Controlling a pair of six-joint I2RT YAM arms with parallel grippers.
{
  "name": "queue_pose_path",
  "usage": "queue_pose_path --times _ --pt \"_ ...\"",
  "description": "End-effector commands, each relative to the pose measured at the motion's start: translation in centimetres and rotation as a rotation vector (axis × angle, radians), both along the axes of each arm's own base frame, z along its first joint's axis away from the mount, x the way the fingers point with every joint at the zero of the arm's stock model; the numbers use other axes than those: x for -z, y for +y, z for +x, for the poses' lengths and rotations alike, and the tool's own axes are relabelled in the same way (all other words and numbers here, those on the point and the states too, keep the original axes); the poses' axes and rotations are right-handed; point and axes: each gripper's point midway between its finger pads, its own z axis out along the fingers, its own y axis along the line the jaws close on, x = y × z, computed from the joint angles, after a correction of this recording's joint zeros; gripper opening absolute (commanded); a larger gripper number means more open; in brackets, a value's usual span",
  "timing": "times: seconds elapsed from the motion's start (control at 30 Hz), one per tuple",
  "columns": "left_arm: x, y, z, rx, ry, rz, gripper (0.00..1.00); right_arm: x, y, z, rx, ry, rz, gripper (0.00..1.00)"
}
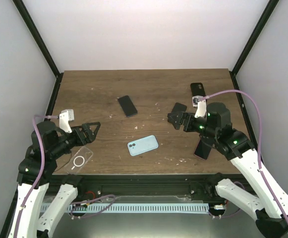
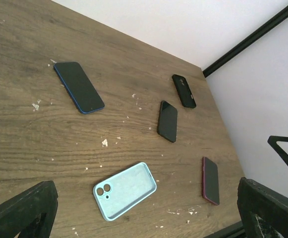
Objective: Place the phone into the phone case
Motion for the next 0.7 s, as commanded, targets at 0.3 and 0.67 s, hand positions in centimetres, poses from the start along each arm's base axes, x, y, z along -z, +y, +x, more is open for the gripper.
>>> queue_pose_path --times 0.3,0.67 --pt "1.4 1.5 1.3 -0.104 0.035 0.035 1.0 0.3 0.2 0.3 -0.012 -0.002 0.004 1.0" --pt "10.4 6.5 2.7 -0.546 0.368 0.012 0.78 5.8 2.8 0.9 -0.141 0.124 -0.035 0.91"
